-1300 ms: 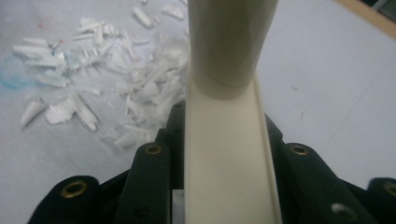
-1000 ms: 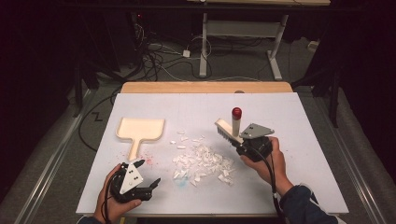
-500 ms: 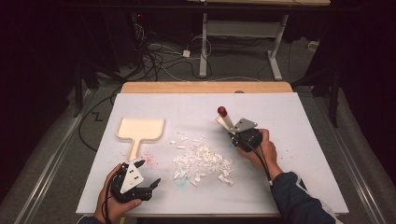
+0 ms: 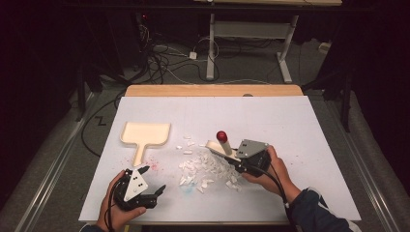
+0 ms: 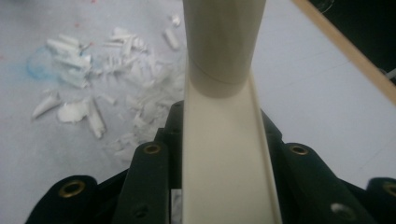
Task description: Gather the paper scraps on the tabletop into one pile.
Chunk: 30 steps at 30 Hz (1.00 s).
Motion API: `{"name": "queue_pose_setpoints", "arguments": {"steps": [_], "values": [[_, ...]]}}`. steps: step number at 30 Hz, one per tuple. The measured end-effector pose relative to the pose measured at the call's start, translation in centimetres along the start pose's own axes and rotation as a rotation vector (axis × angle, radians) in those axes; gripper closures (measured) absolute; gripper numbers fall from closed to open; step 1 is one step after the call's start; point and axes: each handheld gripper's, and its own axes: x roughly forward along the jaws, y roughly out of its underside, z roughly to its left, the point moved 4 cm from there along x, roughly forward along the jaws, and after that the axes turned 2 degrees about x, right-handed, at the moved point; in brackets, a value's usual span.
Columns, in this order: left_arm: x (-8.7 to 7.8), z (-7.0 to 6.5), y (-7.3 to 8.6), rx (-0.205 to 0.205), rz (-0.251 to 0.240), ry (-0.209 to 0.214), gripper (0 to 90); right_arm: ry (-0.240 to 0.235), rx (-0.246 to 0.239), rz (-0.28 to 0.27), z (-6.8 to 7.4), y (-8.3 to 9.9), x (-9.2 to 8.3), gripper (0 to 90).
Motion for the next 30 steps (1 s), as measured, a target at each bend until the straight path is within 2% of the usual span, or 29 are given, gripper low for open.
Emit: {"name": "queue_pose_setpoints", "arguments": {"steps": [2, 3, 6, 9, 11, 14, 15, 16, 17, 18, 19, 20, 22, 24, 25, 30], "values": [[0.1, 0.0, 0.1, -0.012, 0.006, 0.006, 18.6, 0.022, 0.006, -0.015, -1.1, -0.8, -0.3, 68.2], [0.1, 0.1, 0.0, -0.001, 0.002, 0.002, 18.6, 0.026, 0.01, -0.021, -1.6, -1.1, -0.2, 68.2], [0.2, 0.2, -0.1, -0.004, -0.005, 0.005, 18.6, 0.052, -0.004, -0.045, -3.5, -2.6, 1.1, 68.2], [0.3, 0.2, 0.0, -0.016, -0.002, 0.011, 18.6, 0.083, -0.042, -0.049, -4.8, -3.9, 3.5, 68.3], [0.4, 0.4, 0.0, -0.007, -0.005, 0.009, 18.6, 0.078, -0.054, -0.061, -5.5, -4.6, 5.4, 68.3], [0.5, 0.4, 0.1, -0.02, 0.002, 0.017, 18.6, 0.069, -0.047, -0.051, -6.1, -5.2, 8.6, 68.3], [0.5, 0.4, 0.1, -0.02, 0.001, 0.017, 18.6, 0.087, -0.056, -0.051, -6.2, -5.3, 9.9, 68.2], [0.5, 0.4, 0.1, -0.013, -0.006, 0.013, 18.6, 0.084, -0.053, -0.051, -6.1, -5.3, 10.6, 68.3], [0.4, 0.3, 0.2, -0.023, 0.001, 0.018, 18.6, 0.065, -0.048, -0.048, -6.0, -5.3, 11.4, 68.3], [0.4, 0.3, 0.2, -0.025, -0.001, 0.017, 18.6, 0.067, -0.052, -0.046, -5.8, -5.3, 12.4, 68.2], [0.4, 0.5, 0.3, -0.016, -0.004, 0.012, 18.6, 0.061, -0.058, -0.045, -5.6, -5.3, 12.8, 68.2], [0.3, 0.4, 0.4, -0.032, -0.003, 0.015, 18.6, 0.029, -0.046, -0.055, -5.2, -5.4, 13.3, 68.1], [0.3, 0.6, 0.4, -0.028, -0.009, 0.009, 18.6, 0.006, -0.074, -0.059, -4.2, -5.7, 13.9, 67.8], [0.3, 0.5, 0.6, -0.038, 0.001, 0.018, 18.6, -0.035, -0.082, -0.071, -3.4, -5.7, 14.1, 67.5], [0.3, 0.5, 0.5, -0.025, 0.0, 0.013, 18.6, -0.058, -0.098, -0.08, -3.0, -5.8, 14.1, 67.3], [0.3, 0.3, 0.6, -0.028, 0.01, 0.023, 18.6, -0.213, -0.12, -0.133, -1.2, -5.6, 13.1, 67.0]]}}
